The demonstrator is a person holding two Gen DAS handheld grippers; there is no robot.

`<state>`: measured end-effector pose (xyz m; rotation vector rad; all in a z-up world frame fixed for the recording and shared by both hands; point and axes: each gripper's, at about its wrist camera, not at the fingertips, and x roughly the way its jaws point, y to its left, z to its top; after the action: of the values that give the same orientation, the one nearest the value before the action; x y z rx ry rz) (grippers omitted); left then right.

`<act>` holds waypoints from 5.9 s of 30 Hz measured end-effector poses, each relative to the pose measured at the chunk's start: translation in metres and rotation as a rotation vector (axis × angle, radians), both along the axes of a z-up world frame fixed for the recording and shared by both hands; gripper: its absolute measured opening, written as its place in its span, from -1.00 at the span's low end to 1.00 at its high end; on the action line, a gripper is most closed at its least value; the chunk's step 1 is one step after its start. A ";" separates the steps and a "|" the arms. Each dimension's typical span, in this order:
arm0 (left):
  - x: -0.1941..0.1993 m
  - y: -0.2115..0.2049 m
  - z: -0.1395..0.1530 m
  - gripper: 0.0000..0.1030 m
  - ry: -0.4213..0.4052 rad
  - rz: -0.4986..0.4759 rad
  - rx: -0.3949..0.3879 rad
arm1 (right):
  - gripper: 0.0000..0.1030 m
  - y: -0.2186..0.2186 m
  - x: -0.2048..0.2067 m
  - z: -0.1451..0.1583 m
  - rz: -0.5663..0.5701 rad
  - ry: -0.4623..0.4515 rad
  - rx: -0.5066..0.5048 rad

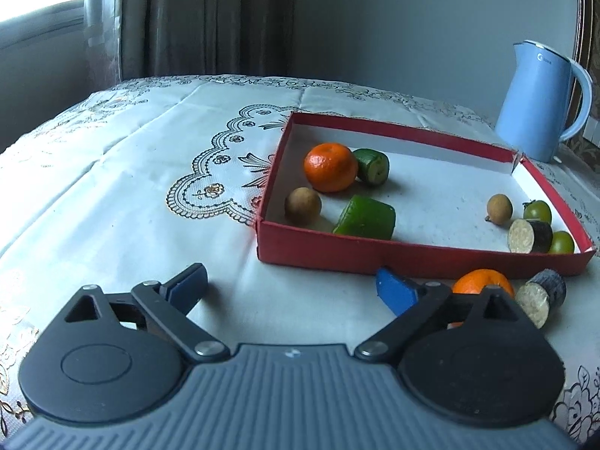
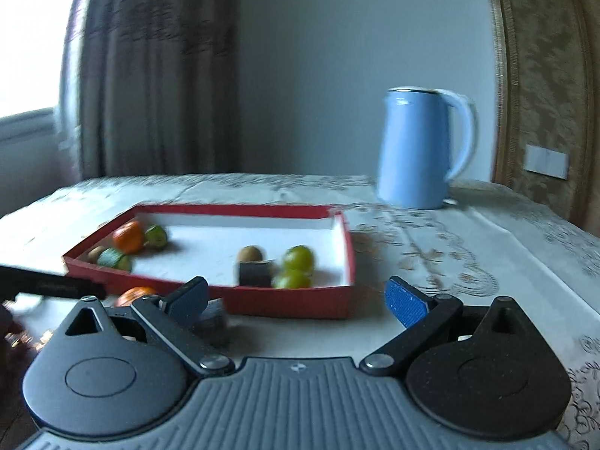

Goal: Organize fruits
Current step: 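Move the right tool down to the dark eggplant slice beside the box, then close the right tool on the eggplant slice, then carry the eggplant slice over the box and open the right tool, then move the left tool down to the orange tangerine beside the box, then close the left tool on the tangerine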

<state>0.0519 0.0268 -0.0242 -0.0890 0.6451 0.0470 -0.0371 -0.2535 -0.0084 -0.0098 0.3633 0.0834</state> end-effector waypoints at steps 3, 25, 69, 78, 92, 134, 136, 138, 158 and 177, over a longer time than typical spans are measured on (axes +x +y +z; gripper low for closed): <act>0.000 0.000 0.000 0.89 0.001 0.000 0.003 | 0.92 0.014 -0.001 -0.002 0.049 0.010 -0.036; 0.001 0.000 -0.001 0.96 0.000 -0.006 -0.010 | -0.37 0.044 0.030 -0.019 0.151 0.185 -0.059; 0.000 -0.001 -0.002 1.00 0.008 0.003 0.007 | -0.38 -0.003 0.068 0.022 0.008 0.033 -0.003; 0.000 -0.002 -0.002 1.00 0.009 0.003 0.009 | -0.38 -0.003 0.129 0.020 0.002 0.088 -0.071; 0.000 -0.002 -0.002 1.00 0.012 0.002 0.014 | -0.37 0.008 0.185 -0.006 0.021 0.243 -0.098; -0.033 -0.044 0.022 1.00 -0.002 -0.126 -0.078 | 0.60 -0.035 0.038 -0.028 -0.075 0.236 0.087; -0.031 -0.048 0.021 1.00 -0.004 -0.133 -0.082 | 0.60 -0.035 0.038 -0.029 -0.074 0.243 0.087; -0.026 -0.053 0.018 1.00 0.006 -0.134 -0.068 | 0.60 -0.035 0.039 -0.029 -0.075 0.249 0.085; -0.015 -0.075 0.007 0.62 0.027 -0.170 -0.031 | 0.64 -0.033 0.041 -0.030 -0.112 0.262 0.055; -0.021 -0.089 0.010 -0.22 0.021 -0.261 0.000 | 0.65 -0.031 0.042 -0.031 -0.113 0.270 0.048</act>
<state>0.0310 -0.0619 -0.0146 -0.0041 0.6735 -0.2042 0.0045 -0.2846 -0.0390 0.0697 0.6307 -0.0193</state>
